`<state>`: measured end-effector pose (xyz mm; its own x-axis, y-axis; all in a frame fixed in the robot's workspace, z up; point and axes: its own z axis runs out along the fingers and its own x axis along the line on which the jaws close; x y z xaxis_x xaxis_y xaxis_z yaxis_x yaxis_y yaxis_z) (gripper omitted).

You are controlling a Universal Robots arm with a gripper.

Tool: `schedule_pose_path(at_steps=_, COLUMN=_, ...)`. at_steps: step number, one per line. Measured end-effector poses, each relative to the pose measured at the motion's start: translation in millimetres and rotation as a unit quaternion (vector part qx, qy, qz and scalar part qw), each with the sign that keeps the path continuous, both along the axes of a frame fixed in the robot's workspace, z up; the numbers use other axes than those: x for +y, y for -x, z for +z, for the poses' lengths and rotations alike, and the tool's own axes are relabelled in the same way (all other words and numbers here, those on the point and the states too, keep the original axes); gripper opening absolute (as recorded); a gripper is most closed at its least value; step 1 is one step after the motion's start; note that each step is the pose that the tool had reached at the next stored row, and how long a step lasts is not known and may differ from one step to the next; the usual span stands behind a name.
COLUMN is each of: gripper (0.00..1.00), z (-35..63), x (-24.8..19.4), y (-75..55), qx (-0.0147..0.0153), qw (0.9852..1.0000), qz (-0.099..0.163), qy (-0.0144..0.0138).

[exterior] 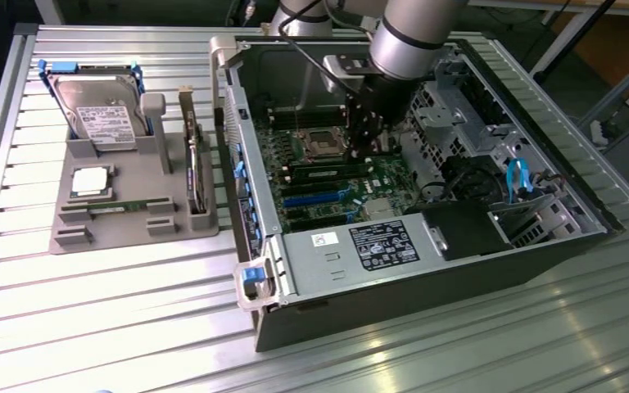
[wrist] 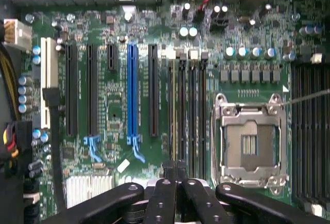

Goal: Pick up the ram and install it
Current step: 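Press down the ram until it locks into place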

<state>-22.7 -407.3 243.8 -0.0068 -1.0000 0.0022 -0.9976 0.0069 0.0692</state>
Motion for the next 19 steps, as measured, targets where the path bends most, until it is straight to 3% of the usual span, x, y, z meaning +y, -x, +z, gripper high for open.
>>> schedule_pose_path(at_steps=10, gripper=0.09, z=-0.2, x=0.0, y=52.3, qx=-0.0012, qw=1.0000, qz=0.000, qy=-0.0016)
schedule_pose_path(at_steps=17, gripper=0.09, z=-10.6, x=-0.1, y=60.0, qx=-0.0011, qw=1.0000, qz=0.000, qy=-0.0019)
schedule_pose_path(at_steps=18, gripper=0.09, z=-12.1, x=-0.2, y=60.2, qx=-0.0010, qw=1.0000, qz=0.000, qy=-0.0025)
schedule_pose_path(at_steps=19, gripper=0.09, z=-14.1, x=-0.1, y=60.1, qx=-0.0011, qw=1.0000, qz=0.000, qy=-0.0049)
